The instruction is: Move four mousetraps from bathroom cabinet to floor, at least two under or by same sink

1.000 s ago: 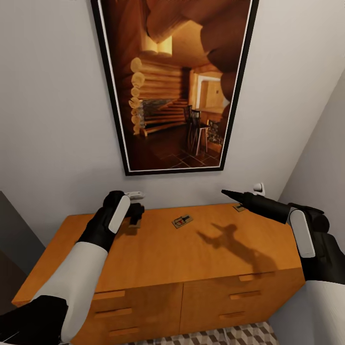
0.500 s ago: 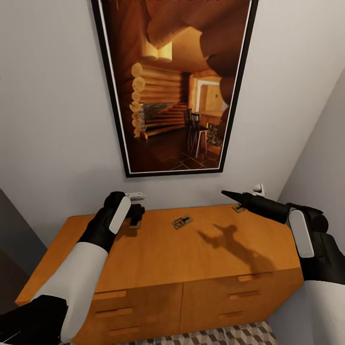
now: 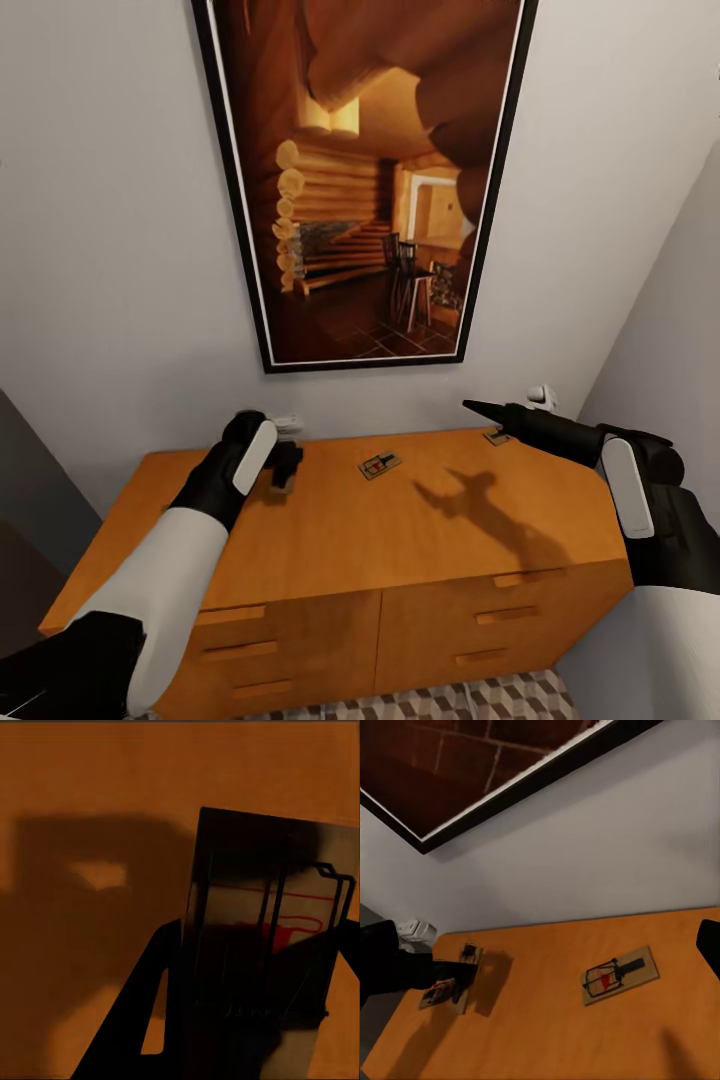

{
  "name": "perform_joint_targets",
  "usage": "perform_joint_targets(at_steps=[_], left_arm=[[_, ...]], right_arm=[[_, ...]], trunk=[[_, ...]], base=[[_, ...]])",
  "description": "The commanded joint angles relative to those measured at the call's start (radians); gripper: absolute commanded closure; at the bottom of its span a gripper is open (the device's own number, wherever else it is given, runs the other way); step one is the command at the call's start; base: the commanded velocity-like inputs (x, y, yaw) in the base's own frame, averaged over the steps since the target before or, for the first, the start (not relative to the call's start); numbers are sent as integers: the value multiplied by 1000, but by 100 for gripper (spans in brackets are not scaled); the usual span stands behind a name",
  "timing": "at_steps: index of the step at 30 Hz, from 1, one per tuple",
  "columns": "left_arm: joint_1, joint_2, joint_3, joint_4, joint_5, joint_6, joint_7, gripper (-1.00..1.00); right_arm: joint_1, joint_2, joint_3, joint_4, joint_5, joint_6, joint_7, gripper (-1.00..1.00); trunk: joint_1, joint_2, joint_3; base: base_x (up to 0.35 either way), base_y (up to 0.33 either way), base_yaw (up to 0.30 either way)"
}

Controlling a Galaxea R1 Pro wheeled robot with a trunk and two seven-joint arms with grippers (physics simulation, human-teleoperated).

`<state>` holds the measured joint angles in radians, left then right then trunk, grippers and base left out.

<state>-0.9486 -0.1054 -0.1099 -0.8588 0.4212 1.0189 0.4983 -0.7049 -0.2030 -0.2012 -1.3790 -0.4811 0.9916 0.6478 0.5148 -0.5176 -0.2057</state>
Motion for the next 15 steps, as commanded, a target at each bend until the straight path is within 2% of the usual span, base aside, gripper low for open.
perform_joint_targets(at_steps=[1, 8, 15], left_arm=[[-1, 0, -2, 15, 8, 3, 13, 100], [-1, -5, 0, 50, 11, 4, 11, 100], [-1, -4, 7, 92, 11, 4, 11, 100]], right_arm=[[-1, 0, -1, 0, 4, 5, 6, -100], [-1, 0, -1, 0, 4, 5, 6, -100], [-1, -1, 22, 0, 4, 4, 4, -100]], trunk=[[-3, 6, 1], [-30, 55, 23], [-57, 104, 45]], base=[[0, 0, 0], [0, 0, 0], [0, 0, 0]])
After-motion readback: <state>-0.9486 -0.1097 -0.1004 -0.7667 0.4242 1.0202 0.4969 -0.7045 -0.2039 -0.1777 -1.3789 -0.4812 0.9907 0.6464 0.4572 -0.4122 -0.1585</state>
